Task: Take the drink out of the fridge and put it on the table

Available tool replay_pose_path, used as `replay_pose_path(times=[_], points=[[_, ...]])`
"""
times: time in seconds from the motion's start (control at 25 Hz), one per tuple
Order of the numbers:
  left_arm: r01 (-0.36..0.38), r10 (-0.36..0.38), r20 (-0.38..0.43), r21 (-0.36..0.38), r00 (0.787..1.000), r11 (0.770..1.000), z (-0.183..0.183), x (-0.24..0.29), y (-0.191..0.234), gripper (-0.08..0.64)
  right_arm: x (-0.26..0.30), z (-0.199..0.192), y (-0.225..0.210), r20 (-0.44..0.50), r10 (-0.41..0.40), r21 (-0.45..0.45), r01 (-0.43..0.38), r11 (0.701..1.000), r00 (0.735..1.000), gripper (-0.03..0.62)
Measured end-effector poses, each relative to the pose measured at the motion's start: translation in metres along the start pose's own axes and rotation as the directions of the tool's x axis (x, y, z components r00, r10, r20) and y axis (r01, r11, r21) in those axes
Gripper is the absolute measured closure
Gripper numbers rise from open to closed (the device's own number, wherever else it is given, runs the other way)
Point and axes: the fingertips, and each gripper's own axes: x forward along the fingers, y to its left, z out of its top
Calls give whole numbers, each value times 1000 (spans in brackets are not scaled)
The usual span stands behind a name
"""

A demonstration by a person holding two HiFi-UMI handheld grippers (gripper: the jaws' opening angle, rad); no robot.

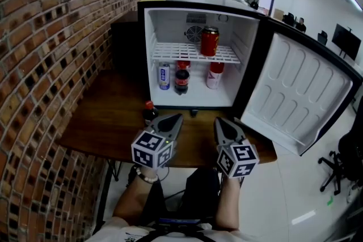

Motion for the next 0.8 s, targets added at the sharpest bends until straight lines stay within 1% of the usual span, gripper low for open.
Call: replay_pose_path(times=[0.8], points=[[14,-14,9,-20,1000,1000,0,-2,1,560,1,-3,4,2,4,2,-4,1000,1000,574]])
